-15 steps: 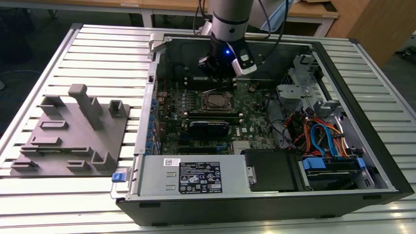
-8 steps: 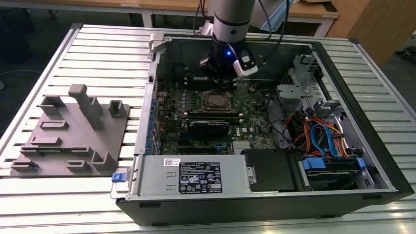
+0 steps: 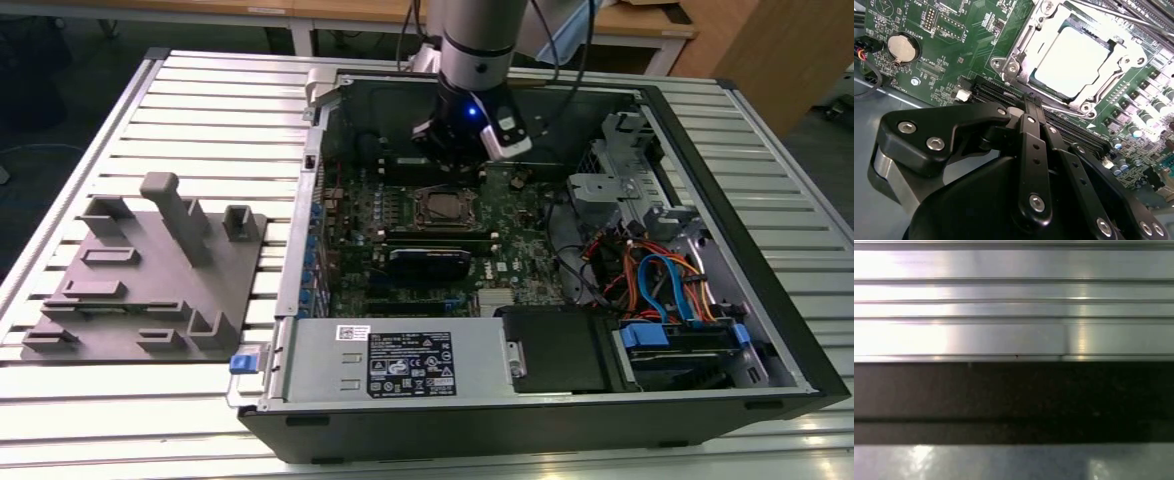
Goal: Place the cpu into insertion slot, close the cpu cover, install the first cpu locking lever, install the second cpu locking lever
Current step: 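Install the first cpu locking lever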
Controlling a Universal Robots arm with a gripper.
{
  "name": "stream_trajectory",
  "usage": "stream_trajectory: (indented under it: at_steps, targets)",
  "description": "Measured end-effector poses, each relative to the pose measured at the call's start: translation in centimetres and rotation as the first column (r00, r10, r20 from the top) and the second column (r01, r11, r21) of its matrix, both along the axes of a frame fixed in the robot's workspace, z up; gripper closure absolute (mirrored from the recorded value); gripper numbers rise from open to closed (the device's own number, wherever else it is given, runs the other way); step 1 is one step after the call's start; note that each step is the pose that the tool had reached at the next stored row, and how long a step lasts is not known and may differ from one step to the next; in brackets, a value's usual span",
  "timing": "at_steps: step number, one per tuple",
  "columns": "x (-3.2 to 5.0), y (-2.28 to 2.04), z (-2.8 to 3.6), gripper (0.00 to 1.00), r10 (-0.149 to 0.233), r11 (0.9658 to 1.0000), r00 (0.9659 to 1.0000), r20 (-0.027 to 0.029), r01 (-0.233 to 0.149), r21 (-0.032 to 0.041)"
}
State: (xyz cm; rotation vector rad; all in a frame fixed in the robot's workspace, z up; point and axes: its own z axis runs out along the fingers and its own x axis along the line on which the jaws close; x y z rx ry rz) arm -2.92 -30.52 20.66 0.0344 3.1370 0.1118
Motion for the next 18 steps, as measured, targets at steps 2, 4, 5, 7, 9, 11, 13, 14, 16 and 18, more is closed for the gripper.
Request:
stream_trajectory:
  at_steps: [2,4,5,7,9,11,13,14,16,18]
  targets:
    - [0.07,0.0,-0.07,0.89,0.0,1.0,1.0,0.0,0.0,-0.0001]
    - [0.13,0.0,-0.17,0.89,0.0,1.0,1.0,0.0,0.0,-0.0001]
    - [0.15,0.0,-0.22,0.89,0.0,1.0,1.0,0.0,0.0,-0.0001]
    - [0.17,0.0,-0.33,0.89,0.0,1.0,1.0,0.0,0.0,0.0]
    - [0.18,0.0,-0.42,0.89,0.0,1.0,1.0,0.0,0.0,-0.0001]
    - [0.18,0.0,-0.49,0.89,0.0,1.0,1.0,-0.0001,0.0,-0.0001]
    - [0.19,0.0,-0.57,0.89,0.0,1.0,1.0,-0.0001,0.0,-0.0001]
    - [0.2,0.0,-0.6,0.89,0.0,1.0,1.0,-0.0001,0.0,-0.0002]
    - [0.2,0.0,-0.67,0.89,0.0,1.0,1.0,0.0,0.0,-0.0001]
    - [0.21,0.0,-0.75,0.89,0.0,1.0,1.0,-0.0001,0.0,-0.0001]
